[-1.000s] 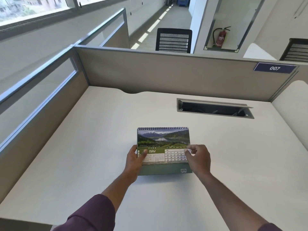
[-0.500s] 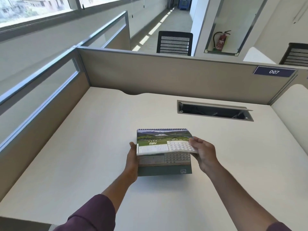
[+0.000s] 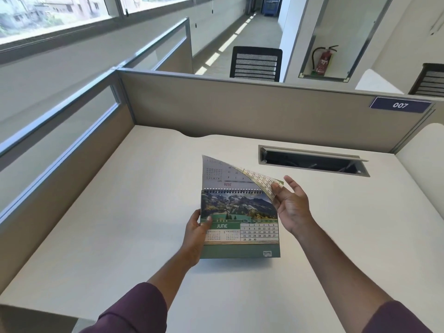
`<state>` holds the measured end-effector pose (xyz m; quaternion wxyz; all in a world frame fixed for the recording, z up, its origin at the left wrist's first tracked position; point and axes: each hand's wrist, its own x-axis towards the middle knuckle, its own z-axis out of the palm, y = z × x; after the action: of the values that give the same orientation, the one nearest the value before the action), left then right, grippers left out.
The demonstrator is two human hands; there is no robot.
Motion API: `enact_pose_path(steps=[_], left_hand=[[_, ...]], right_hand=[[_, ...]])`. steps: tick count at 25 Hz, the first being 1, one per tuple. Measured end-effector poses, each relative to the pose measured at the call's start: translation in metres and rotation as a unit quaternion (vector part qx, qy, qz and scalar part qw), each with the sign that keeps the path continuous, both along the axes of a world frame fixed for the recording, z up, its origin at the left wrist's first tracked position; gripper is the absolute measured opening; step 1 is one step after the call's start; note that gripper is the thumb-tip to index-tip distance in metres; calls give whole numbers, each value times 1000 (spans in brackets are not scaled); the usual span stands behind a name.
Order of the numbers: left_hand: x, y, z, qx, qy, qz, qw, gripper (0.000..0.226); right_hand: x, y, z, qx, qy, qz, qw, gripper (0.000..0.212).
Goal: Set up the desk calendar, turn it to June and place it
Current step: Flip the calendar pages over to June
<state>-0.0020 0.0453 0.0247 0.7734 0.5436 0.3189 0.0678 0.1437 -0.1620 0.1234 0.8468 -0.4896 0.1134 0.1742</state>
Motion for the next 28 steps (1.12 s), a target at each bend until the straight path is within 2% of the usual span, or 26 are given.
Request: enact_pose_path(steps=[5,9,14,18,20,22,25,28], left_hand=[[-5,1,0,8,7,-3,1000,20],[-8,2,-1,14,10,4,1000,19],[-7,1,1,21,7,-2,1000,19],[-7,1,0,26,9,-2,1000,19],[-6,1,0,22,5,-1,1000,19],[-5,2,1,19,-3,-2,1000,19],[-5,1,2,23,-3,-5,1000,18],[-3,0,3,24,-3,-1,1000,16]], right_hand=[[-1,2,1,-10,-9,21,1000,56],[0,2,7,66,-34,74,994,74],[2,4,10,44,-47,44,997,69],[6,3,8,24,-65,57,996,52],[7,2,3,-22,-67,73,995,50],[8,1,-8,-134,-63,67,987,49],[7,-5,-33,-304,-62,37,950,38],[4,-12,-52,-374,-71,79,921,41]])
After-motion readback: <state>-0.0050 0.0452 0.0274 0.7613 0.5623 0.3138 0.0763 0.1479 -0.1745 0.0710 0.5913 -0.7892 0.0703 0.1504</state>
